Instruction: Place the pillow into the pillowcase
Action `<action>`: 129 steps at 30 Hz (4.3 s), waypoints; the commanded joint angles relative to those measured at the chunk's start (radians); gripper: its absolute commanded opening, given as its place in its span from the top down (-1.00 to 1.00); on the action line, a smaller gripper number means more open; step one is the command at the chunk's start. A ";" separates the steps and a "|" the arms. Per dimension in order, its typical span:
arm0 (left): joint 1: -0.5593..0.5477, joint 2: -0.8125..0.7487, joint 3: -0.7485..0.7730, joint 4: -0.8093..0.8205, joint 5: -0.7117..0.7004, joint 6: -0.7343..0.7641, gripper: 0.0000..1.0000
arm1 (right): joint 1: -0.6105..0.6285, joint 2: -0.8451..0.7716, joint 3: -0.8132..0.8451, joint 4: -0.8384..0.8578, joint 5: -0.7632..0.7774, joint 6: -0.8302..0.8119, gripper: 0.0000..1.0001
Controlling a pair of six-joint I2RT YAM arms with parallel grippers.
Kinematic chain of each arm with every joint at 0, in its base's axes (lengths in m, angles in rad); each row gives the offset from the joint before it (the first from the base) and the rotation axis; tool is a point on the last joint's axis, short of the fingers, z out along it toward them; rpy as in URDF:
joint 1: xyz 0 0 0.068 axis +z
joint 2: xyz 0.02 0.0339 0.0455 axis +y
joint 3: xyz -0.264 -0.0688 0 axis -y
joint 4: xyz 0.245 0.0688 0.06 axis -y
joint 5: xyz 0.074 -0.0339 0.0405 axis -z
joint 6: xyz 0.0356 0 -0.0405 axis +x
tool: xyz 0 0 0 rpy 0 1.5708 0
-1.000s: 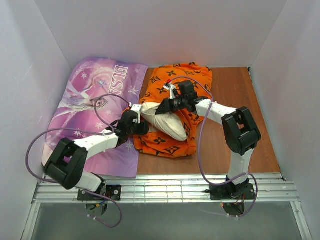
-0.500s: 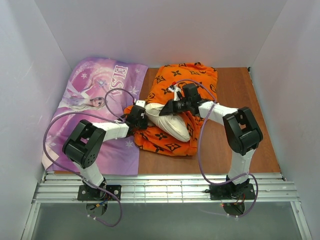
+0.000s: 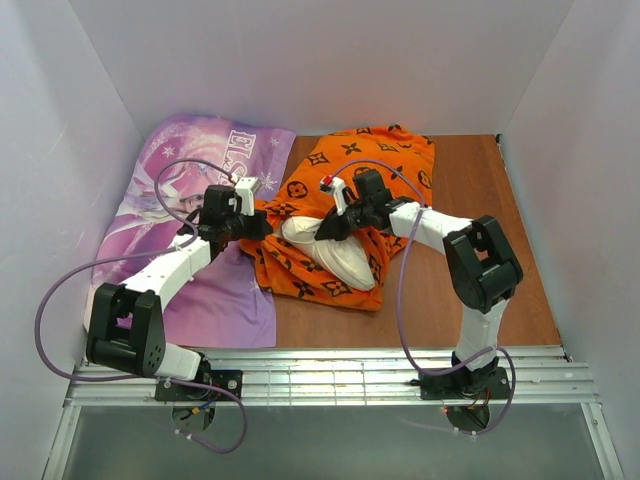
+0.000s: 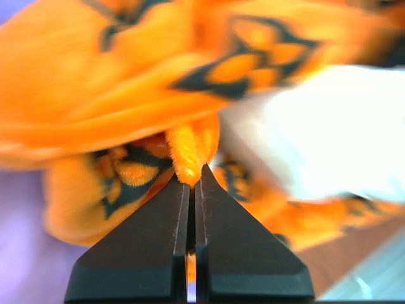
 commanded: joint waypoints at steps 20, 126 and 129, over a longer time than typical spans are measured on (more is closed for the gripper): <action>0.039 -0.162 0.100 0.051 0.848 -0.200 1.00 | 0.050 0.352 0.254 -0.186 0.327 0.131 0.97; -0.412 -0.019 -0.492 0.551 0.051 1.033 0.36 | 0.147 -0.003 0.108 -0.529 -0.049 -0.118 0.97; -0.410 0.029 -0.492 0.583 -0.006 1.027 0.31 | 0.145 -0.008 0.094 -0.526 -0.055 -0.116 0.97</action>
